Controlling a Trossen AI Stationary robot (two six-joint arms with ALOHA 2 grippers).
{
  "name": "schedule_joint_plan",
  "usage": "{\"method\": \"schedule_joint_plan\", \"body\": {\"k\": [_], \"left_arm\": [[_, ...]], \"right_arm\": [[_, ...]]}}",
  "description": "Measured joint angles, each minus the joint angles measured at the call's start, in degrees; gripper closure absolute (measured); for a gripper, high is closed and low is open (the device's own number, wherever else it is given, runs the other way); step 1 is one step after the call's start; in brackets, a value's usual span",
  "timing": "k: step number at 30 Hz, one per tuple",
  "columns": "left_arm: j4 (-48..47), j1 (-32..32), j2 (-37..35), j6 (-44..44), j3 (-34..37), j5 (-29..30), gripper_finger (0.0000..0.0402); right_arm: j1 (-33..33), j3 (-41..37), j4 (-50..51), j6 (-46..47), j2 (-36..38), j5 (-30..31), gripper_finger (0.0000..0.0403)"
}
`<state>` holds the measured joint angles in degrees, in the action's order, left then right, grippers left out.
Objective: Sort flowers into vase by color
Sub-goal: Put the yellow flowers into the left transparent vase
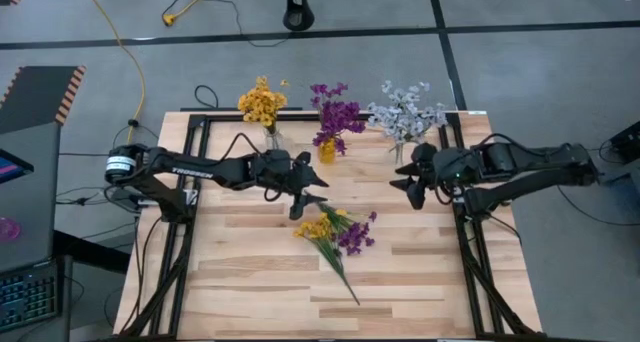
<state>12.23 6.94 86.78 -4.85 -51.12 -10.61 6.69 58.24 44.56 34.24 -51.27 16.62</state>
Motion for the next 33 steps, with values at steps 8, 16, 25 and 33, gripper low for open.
{"method": "schedule_joint_plan", "body": {"k": [8, 16, 25, 33], "left_arm": [[-4.3, -5.6, -2.7, 2.4, 0.0, 9.2, 0.0223], [-7.4, -12.7, -4.5, 9.4, 0.0, 13.1, 0.0223], [-7.7, -23.1, -4.2, 16.2, 0.0, 22.9, 0.0223], [-7.3, -30.5, -4.2, 20.8, 0.0, 32.3, 0.0223]], "right_arm": [[8.1, 0.0, -0.9, 7.3, -4.7, 0.0, 0.0168], [15.1, 0.0, -7.3, 12.3, -14.6, 0.2, 0.0168], [22.3, 0.0, -21.8, 15.1, -27.7, 0.3, 0.0168], [27.3, 0.0, -28.2, 22.9, -39.5, 3.0, 0.0168]]}}
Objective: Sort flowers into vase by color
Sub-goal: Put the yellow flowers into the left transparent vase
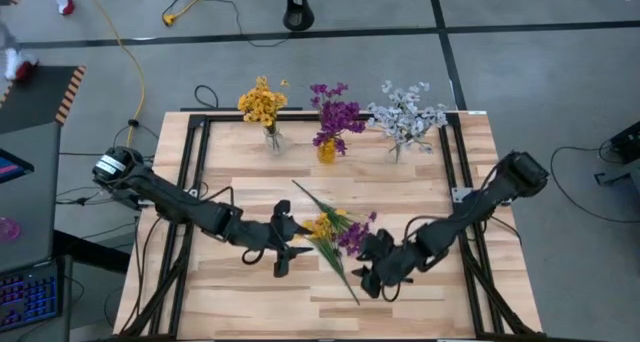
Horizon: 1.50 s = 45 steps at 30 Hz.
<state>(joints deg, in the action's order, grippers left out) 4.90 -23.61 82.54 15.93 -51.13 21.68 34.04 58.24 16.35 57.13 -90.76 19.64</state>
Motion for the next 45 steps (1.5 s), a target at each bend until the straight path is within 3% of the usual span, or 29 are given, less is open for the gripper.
{"method": "schedule_joint_plan", "body": {"k": [10, 18, 45], "left_arm": [[0.1, -3.2, 0.0, 7.4, 0.0, 4.7, 0.0223], [0.4, -4.1, 0.0, 10.8, 0.0, 5.0, 0.0223], [0.5, -4.4, 0.1, 10.9, 0.0, 5.7, 0.0223]], "right_arm": [[2.0, 0.0, -11.0, 2.8, -11.4, 0.2, 0.0194], [1.0, 0.0, -12.7, 2.9, -16.1, 0.5, 0.0214], [-2.8, 0.0, -14.9, 2.9, -17.4, 2.8, 0.022]]}}
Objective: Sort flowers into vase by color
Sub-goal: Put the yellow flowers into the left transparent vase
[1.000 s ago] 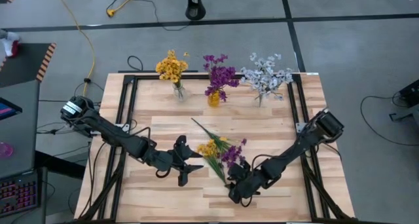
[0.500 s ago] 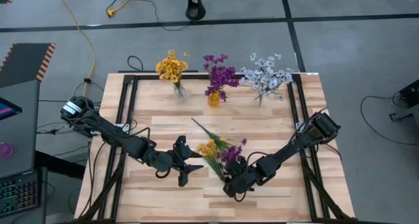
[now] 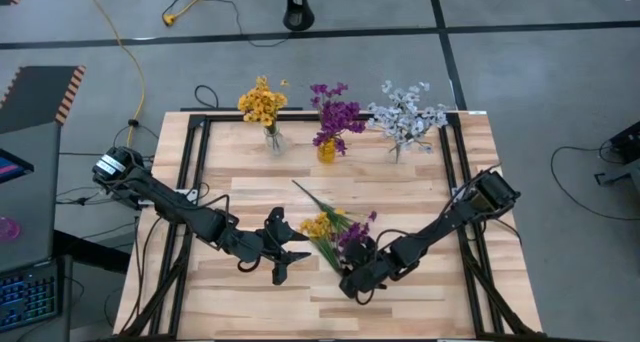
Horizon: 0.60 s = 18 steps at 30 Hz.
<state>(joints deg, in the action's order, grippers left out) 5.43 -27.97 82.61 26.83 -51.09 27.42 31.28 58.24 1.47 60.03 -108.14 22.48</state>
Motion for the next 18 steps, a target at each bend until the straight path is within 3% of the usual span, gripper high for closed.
{"method": "schedule_joint_plan", "body": {"k": [18], "left_arm": [[0.0, 0.0, 0.0, -0.6, 0.0, 0.0, 0.0223]], "right_arm": [[0.2, 0.0, -0.7, 1.2, 0.0, 1.9, 0.022]]}}
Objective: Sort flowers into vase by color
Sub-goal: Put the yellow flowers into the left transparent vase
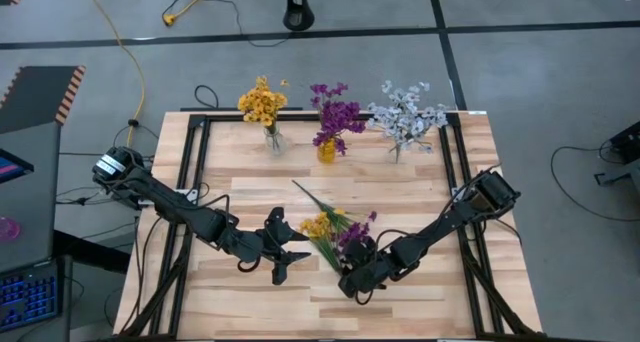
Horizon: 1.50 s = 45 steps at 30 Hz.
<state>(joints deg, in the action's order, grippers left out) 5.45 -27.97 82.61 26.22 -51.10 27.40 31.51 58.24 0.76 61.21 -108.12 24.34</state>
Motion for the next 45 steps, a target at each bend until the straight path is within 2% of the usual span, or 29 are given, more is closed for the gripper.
{"method": "schedule_joint_plan", "body": {"k": [16, 20, 28, 31, 35, 40, 45], "left_arm": [[0.1, 0.0, 0.0, -1.7, 0.0, -0.1, 0.0223], [0.4, 0.0, 0.0, -1.7, 0.0, 0.0, 0.0223], [1.8, 0.0, -1.0, -4.0, 0.0, 0.0, 0.0223], [1.5, 0.0, -2.6, -4.1, 0.0, 0.0, 0.0223], [1.1, -0.1, -6.1, -6.1, 0.0, 0.0, 0.0223], [-4.8, -0.6, -11.8, -6.9, 0.0, 0.2, 0.0223], [-12.6, -2.3, -16.9, -6.2, 0.0, 5.5, 0.0223]], "right_arm": [[-0.2, 1.7, -6.6, 0.2, -7.2, 3.7, 0.0227], [-0.5, 1.7, -6.7, 0.3, -7.2, 4.3, 0.0259], [-0.9, 1.7, -8.1, 0.0, -7.3, 4.3, 0.0361], [-1.0, 1.6, -9.1, -0.4, -7.3, 4.2, 0.0381], [-1.0, 1.5, -11.0, -3.0, -6.9, 4.1, 0.0381], [-1.2, 1.5, -12.4, -8.1, -3.4, 5.1, 0.0374], [-1.7, 1.5, -12.5, -16.2, 1.4, 10.1, 0.0379]]}}
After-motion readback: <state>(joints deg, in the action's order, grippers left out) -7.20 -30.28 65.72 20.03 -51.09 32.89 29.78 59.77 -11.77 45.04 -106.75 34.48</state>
